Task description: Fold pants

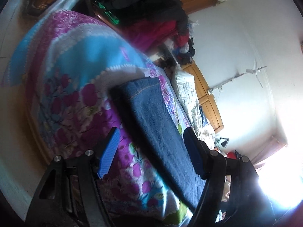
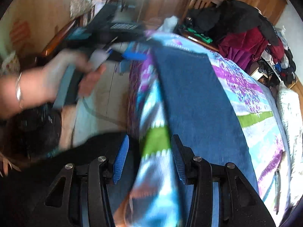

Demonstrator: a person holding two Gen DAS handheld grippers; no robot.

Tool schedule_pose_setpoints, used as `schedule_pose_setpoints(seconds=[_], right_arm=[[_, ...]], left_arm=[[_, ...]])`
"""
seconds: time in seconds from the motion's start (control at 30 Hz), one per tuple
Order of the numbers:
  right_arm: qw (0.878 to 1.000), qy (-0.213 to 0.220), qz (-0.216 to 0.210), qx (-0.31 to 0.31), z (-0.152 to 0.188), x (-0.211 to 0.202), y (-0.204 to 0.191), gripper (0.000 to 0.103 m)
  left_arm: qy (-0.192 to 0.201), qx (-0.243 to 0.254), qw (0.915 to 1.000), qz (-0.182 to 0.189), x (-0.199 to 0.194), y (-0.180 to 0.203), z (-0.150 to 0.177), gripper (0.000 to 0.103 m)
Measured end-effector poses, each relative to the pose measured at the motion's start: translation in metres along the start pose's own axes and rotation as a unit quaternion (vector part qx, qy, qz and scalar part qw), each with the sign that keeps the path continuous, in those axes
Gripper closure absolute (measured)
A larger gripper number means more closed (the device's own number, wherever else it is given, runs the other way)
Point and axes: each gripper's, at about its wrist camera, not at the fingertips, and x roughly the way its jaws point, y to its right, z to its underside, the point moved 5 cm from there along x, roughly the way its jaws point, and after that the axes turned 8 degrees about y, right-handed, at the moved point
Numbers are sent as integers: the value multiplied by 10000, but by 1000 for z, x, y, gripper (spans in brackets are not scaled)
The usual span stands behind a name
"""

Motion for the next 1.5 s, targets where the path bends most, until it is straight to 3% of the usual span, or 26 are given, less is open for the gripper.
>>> schedule_pose_setpoints(seconds=[0.37, 0.6, 0.63, 0.7, 0.73, 0.83, 0.9, 1.0, 1.13, 1.23, 1.3, 1.37, 1.43, 1.5], right_arm=[[9968, -482, 105, 621, 44, -11, 12, 54], [9953, -526, 179, 798, 53, -16, 20, 54], [9945, -516, 179, 891, 55, -20, 24, 54], [9911, -419, 209, 1247, 59, -32, 36, 54], [9882, -357, 253, 1467, 62, -40, 44, 54], [9675, -106, 608, 2450, 81, -67, 87, 54], [9445, -52, 1022, 3122, 107, -84, 118, 54], [9031, -156, 1531, 4009, 159, -106, 156, 54], [8667, 105, 2002, 4567, 204, -147, 178, 54], [8438, 260, 2272, 4856, 237, -178, 187, 54], [8221, 335, 2401, 5152, 263, -195, 190, 54], [7927, 443, 2504, 5540, 294, -212, 191, 54], [7636, 521, 2525, 5920, 325, -223, 188, 54], [7430, 498, 2476, 6198, 353, -228, 184, 54]], left_arm=[[17, -192, 9993, 318, 30, 3, -17, 33], [22, 41, 9997, 256, 51, 13, -20, 34], [32, 108, 9997, 208, 51, 13, -18, 38], [83, 198, 9998, -60, 53, 9, -19, 64], [74, 200, 9995, -212, 52, 3, -19, 97], [-49, 290, 9991, -302, 47, 1, -20, 96], [-34, 688, 9967, -434, 46, 20, -19, 97], [0, 1312, 9910, -281, 46, 64, -19, 97], [-371, 2443, 9689, 119, 53, 144, 10, 97], [-825, 3236, 9405, 623, 66, 219, 63, 97], [-1229, 3662, 9154, 1130, 72, 270, 119, 97], [-1801, 3879, 8883, 1676, 75, 314, 189, 96], [-2444, 3901, 8652, 1991, 78, 331, 255, 96], [-3361, 3954, 8289, 2088, 85, 328, 343, 92]])
